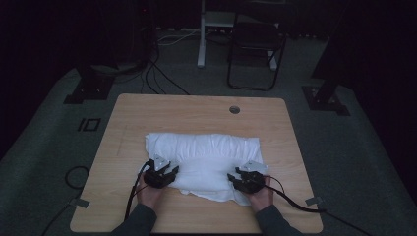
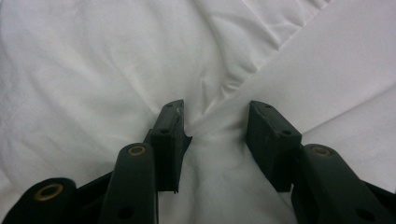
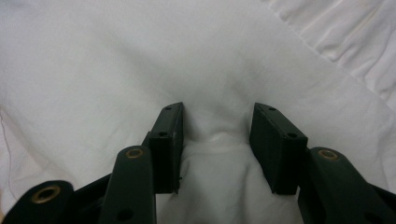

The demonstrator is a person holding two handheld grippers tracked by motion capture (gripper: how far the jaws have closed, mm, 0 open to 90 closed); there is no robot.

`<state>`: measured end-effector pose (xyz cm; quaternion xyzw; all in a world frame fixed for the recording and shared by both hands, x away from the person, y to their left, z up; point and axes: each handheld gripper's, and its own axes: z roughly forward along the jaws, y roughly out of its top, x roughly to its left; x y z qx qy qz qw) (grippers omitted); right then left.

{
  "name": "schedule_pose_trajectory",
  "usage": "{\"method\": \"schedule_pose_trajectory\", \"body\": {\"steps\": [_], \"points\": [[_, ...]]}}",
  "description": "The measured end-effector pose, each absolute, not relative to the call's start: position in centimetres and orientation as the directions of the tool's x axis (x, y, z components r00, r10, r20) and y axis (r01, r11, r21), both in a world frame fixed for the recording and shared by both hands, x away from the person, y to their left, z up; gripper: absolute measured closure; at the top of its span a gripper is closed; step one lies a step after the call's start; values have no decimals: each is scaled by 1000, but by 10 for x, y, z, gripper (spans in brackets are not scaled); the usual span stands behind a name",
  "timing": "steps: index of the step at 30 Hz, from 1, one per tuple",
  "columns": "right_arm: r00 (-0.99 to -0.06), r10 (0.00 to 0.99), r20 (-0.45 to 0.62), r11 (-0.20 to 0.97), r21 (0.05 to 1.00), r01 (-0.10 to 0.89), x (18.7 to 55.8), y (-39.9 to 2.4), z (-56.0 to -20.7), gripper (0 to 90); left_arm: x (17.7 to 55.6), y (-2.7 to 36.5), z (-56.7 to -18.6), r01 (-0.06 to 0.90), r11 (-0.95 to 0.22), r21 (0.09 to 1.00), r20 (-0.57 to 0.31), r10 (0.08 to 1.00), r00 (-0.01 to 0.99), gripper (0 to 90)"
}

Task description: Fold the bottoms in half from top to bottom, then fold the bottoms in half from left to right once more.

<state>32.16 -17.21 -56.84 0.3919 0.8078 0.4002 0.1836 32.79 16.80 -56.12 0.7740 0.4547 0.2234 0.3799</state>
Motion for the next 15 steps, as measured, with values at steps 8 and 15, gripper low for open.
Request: {"method": "schedule_pose_trajectory", "body": {"steps": [8, 15], "points": [[-637, 769, 51, 352, 798, 489, 324, -177, -569, 538, 326, 186, -536, 509, -241, 826, -4, 902, 432, 382], [-643, 764, 54, 352, 800, 485, 324, -178, -570, 537, 340, 209, -549, 595, -177, 784, 3, 959, 282, 182]]}}
